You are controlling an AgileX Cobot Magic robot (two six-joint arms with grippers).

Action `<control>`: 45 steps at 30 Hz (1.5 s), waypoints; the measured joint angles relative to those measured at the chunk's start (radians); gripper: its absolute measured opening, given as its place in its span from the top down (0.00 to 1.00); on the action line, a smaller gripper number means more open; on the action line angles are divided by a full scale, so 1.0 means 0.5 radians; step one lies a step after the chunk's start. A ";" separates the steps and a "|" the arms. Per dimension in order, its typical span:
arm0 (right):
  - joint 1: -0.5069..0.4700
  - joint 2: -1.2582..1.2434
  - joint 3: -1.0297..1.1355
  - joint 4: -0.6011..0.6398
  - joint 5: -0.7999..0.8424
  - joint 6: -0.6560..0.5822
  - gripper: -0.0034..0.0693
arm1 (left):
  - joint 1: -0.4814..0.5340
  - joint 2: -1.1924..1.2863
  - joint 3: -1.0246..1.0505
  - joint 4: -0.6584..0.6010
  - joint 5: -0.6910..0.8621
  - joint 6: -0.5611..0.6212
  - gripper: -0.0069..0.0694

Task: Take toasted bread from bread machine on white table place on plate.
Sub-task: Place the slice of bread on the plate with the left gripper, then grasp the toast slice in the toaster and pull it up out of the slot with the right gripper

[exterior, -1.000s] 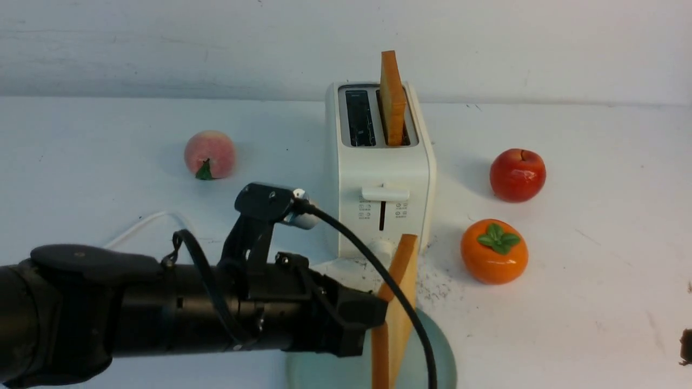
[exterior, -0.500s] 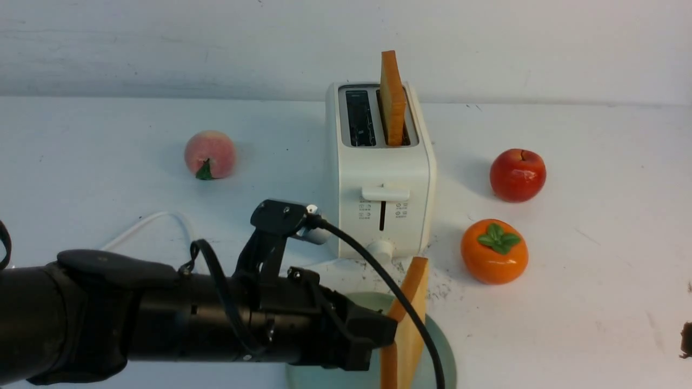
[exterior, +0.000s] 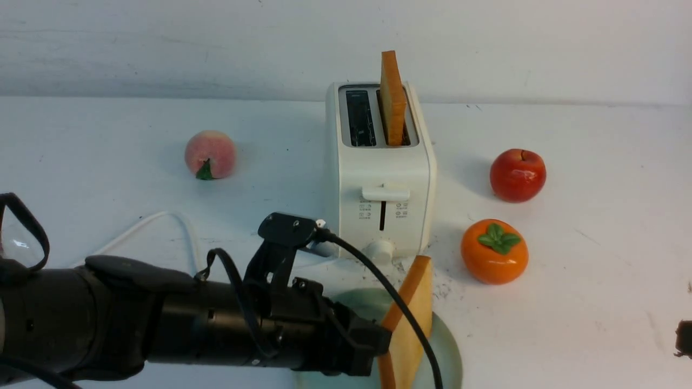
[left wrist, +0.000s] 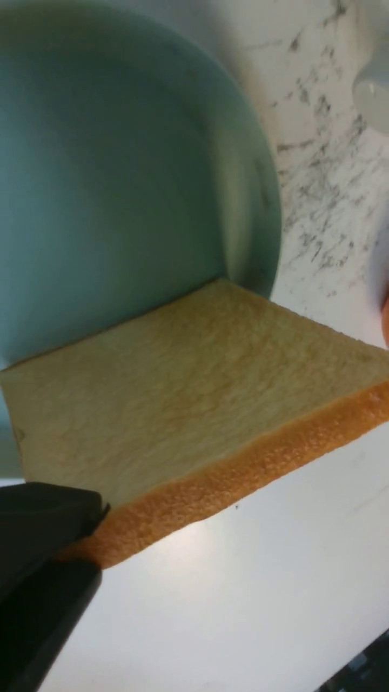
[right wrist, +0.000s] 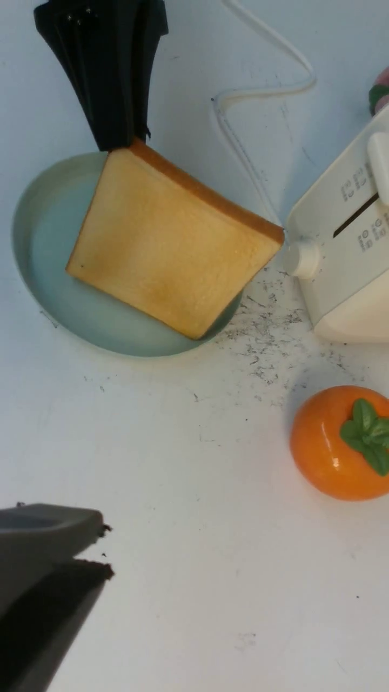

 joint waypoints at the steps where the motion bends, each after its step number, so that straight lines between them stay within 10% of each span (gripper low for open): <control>1: 0.000 0.000 0.000 0.000 0.002 0.000 0.84 | 0.000 0.004 0.000 0.000 -0.049 0.000 0.71; 8: 0.000 0.000 0.000 0.000 0.042 0.000 0.83 | 0.000 0.014 0.000 0.001 -0.179 0.011 0.40; 19: 0.000 0.000 0.000 0.000 0.074 0.000 0.83 | 0.000 -0.253 0.000 0.667 -0.333 -0.458 0.31; 27: 0.000 0.000 -0.004 0.000 0.046 -0.099 0.83 | 0.000 -0.514 0.002 1.633 -0.328 -1.403 0.40; 34: 0.000 0.098 -0.229 -0.059 0.029 -0.247 0.83 | 0.019 -0.724 0.002 2.637 -0.167 -2.434 0.92; 39: 0.000 0.298 -0.469 0.047 0.064 -0.228 0.84 | 0.146 -0.735 0.002 3.052 0.367 -3.528 0.93; 45: 0.000 0.569 -0.674 0.143 0.261 -0.284 0.84 | 0.265 -0.817 0.006 3.386 0.686 -4.090 0.93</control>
